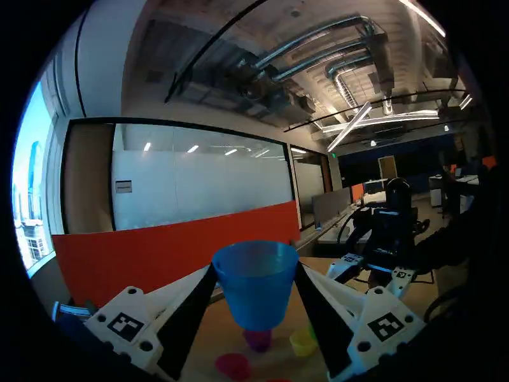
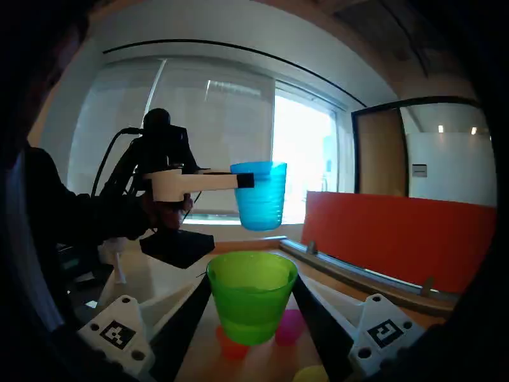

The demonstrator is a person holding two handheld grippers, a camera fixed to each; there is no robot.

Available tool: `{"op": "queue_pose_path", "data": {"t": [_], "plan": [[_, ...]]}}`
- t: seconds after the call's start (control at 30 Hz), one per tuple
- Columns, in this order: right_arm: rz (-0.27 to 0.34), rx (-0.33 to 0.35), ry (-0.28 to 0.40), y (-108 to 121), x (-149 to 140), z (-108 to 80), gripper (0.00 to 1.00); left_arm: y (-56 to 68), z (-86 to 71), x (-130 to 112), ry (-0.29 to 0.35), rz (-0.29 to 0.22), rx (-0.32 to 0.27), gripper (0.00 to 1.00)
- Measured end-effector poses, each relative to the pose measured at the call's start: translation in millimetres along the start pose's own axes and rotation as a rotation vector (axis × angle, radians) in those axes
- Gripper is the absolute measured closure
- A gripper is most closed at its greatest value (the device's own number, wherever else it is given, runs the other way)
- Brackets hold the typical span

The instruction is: Pour water

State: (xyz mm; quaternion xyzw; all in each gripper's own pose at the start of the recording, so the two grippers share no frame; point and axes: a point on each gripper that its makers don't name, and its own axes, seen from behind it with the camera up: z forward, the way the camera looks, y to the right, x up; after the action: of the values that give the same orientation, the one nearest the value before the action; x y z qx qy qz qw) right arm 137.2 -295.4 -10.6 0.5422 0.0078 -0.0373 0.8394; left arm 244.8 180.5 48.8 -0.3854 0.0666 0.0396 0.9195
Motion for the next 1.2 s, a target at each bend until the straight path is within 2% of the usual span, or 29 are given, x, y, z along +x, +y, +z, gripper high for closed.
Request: {"op": "queue_pose_path", "data": {"t": [0.3,0.9,1.2], "plan": [[0.001,-0.013,-0.007,2.8,-0.1,-8.9,0.09,7.4,-6.6,-25.5,-0.068,-0.020,-0.018,0.14],[0.004,-0.029,-0.094,10.4,-24.7,-27.8,0.09,22.4,-15.9,-80.8,-0.186,-0.073,-0.059,0.14],[0.007,-0.035,-0.135,15.7,-37.2,-37.1,0.09,37.8,-21.4,-105.1,-0.245,-0.065,-0.100,0.14]]}}
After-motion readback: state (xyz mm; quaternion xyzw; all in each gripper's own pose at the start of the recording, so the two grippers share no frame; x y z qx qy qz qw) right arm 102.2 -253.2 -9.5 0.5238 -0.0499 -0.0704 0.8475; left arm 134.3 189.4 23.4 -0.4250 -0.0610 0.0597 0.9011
